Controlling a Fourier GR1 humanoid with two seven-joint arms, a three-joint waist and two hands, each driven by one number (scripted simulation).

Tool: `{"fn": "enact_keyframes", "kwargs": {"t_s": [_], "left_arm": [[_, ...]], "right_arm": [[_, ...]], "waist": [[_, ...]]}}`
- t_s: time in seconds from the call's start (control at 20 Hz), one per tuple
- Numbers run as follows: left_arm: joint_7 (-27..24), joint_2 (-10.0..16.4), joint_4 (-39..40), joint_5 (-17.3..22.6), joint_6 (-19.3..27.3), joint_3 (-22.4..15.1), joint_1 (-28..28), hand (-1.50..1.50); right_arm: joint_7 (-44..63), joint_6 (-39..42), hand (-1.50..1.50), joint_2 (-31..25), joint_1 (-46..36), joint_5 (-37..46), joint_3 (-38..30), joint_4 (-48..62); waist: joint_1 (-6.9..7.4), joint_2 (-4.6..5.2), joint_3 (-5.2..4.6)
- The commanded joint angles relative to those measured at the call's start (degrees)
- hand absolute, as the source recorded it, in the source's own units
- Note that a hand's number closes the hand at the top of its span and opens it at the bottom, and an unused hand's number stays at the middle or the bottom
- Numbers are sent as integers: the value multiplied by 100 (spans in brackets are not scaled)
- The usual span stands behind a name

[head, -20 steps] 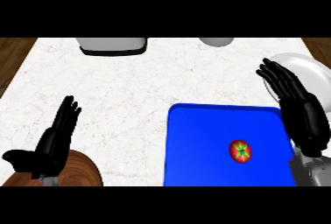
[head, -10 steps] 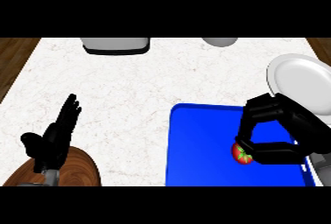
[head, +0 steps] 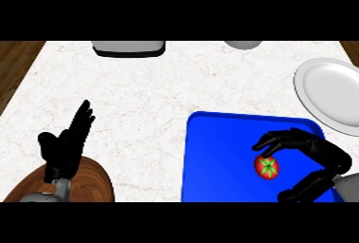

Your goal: Pick the tomato from the tray and place it in the plate

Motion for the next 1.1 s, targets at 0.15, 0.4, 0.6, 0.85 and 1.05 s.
{"fn": "enact_keyframes", "kwargs": {"t_s": [0.15, 0.4, 0.6, 0.85, 1.05], "left_arm": [[108, -243, 454, -232, 232, -179, -9, 0], [-2, -219, 501, -176, 109, -189, 163, 0], [202, 23, 389, -162, 51, -21, 44, 0], [567, 75, 290, -58, 0, 72, -127, 0], [414, 9, 187, -124, -23, 44, 42, 0]], "right_arm": [[-1225, -510, -150, -754, -616, 1803, 363, 326], [-957, -1108, -150, -884, -828, 2718, 824, 105], [-384, -570, -150, -1199, -1338, 3000, 957, 4], [-113, -324, -150, -1332, -1304, 3732, 1530, -35], [96, -203, -150, -811, -1747, 4139, 1639, 561]], "waist": [[-17, -6, -97], [-52, -32, -110], [-30, -42, -115], [-58, -38, -111], [-7, -32, -110]]}}
